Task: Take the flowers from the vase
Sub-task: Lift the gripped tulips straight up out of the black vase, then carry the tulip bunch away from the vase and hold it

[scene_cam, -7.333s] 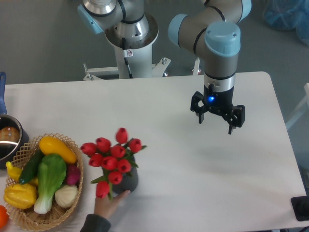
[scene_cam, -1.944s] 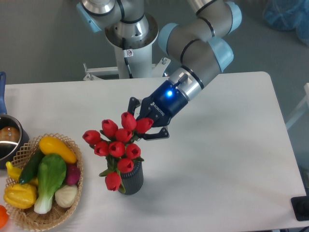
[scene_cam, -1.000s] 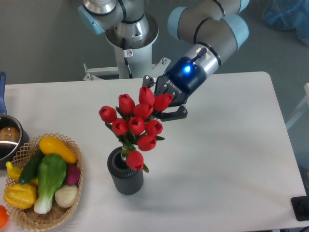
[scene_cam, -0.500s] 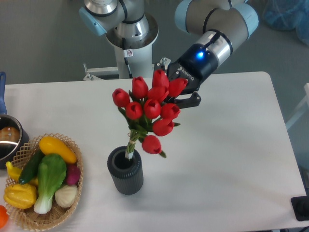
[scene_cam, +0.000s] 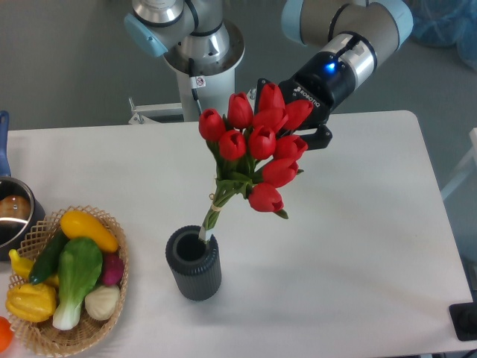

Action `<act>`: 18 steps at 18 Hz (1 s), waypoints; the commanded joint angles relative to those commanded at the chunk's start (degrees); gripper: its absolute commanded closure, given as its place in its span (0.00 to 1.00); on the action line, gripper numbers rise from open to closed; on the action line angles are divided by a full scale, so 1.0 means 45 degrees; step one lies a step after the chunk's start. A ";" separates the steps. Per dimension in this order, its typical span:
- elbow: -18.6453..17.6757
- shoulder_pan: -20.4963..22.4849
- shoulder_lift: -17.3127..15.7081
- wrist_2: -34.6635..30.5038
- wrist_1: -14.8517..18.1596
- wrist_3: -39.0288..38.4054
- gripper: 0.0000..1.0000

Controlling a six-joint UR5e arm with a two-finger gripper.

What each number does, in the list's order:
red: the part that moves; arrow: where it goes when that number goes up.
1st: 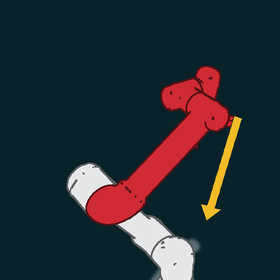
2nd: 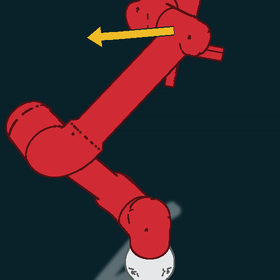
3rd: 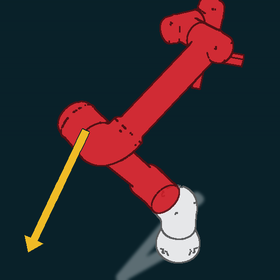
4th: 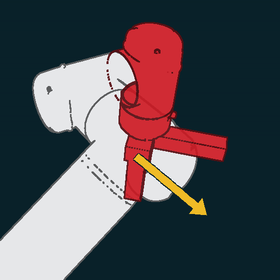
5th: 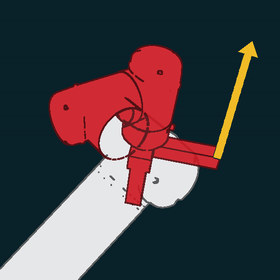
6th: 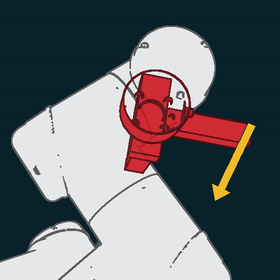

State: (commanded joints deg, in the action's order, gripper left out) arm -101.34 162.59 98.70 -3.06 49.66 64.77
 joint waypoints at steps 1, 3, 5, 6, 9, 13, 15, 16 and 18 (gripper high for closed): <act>0.0058 0.0039 0.0019 -0.0447 -0.0020 0.0194 1.00; 0.0078 0.0156 0.0019 -0.1870 -0.0020 0.0895 1.00; 0.0175 0.0313 0.0000 -0.3374 -0.0020 0.1250 1.00; 0.0214 0.0352 -0.0020 -0.4213 -0.0020 0.1270 1.00; 0.0410 0.0430 0.0000 -0.6578 0.0000 0.1290 1.00; 0.0410 0.0683 0.0097 -0.8260 0.0019 0.1698 1.00; 0.0235 0.1014 0.0097 -0.8828 0.0038 0.2515 1.00; 0.0157 0.1248 0.0117 -0.8869 0.0077 0.2984 1.00; 0.0020 0.1465 0.0136 -0.8889 0.0078 0.3359 1.00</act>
State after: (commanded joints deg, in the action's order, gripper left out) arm -101.25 169.19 99.32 -43.07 50.01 79.89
